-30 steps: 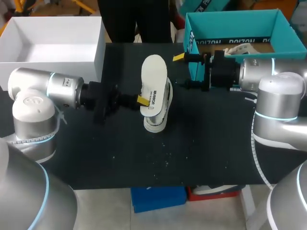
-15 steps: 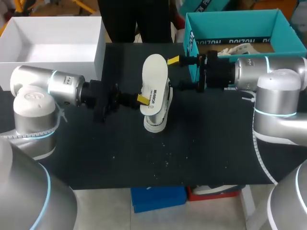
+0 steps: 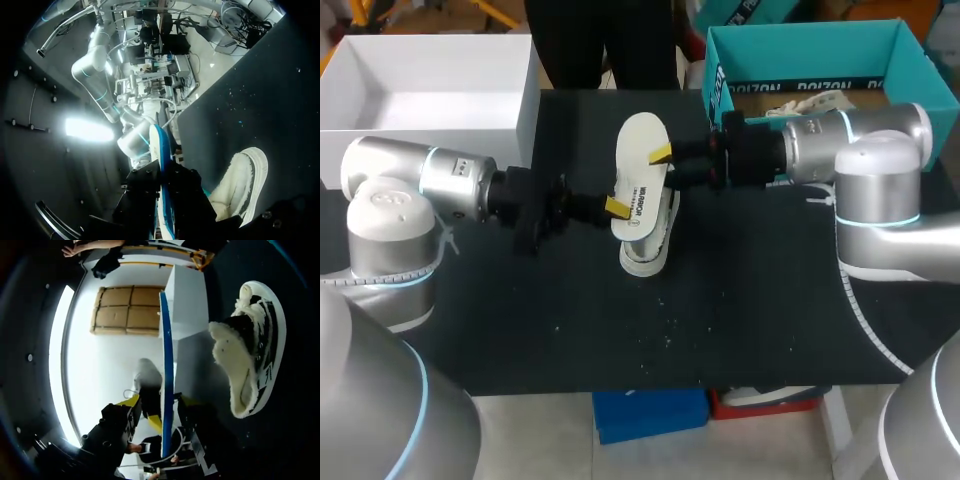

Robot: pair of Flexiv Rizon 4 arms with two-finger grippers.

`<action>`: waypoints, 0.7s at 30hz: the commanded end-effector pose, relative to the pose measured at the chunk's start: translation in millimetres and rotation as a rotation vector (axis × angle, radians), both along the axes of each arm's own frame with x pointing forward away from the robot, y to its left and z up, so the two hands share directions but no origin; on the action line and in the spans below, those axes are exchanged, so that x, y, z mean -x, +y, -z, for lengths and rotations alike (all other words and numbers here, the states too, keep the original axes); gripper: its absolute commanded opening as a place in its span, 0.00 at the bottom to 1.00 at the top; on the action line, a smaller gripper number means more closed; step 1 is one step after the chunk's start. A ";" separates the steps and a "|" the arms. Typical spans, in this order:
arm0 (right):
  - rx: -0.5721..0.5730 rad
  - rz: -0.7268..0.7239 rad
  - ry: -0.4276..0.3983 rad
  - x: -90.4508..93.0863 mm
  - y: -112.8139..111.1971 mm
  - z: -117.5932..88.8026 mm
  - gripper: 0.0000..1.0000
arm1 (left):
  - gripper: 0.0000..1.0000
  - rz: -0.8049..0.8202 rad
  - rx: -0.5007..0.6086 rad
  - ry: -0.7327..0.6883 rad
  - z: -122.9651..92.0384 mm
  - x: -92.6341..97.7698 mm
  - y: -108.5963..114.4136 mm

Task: Take the shoe out of the shoebox, open the shoe tongue, remove and reinsert the insole, then place the shoe into the shoebox

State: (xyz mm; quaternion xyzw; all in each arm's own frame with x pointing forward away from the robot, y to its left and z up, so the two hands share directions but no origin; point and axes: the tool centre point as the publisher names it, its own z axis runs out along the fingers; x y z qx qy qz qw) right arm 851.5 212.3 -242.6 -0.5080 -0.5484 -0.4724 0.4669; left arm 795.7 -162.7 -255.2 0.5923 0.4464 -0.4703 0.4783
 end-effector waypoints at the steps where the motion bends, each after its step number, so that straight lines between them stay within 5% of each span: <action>1: 0.002 0.005 0.002 1.5 5.1 3.6 0.42 | 0.00 -0.003 -0.002 -0.004 0.4 0.5 -1.2; 7: 0.002 0.009 0.005 2.2 7.6 6.3 0.32 | 0.00 -0.003 -0.002 -0.004 0.4 0.5 -1.2; 21: 0.000 0.034 -0.004 -10.3 11.5 11.1 0.31 | 0.00 -0.003 -0.002 -0.004 0.4 0.5 -1.2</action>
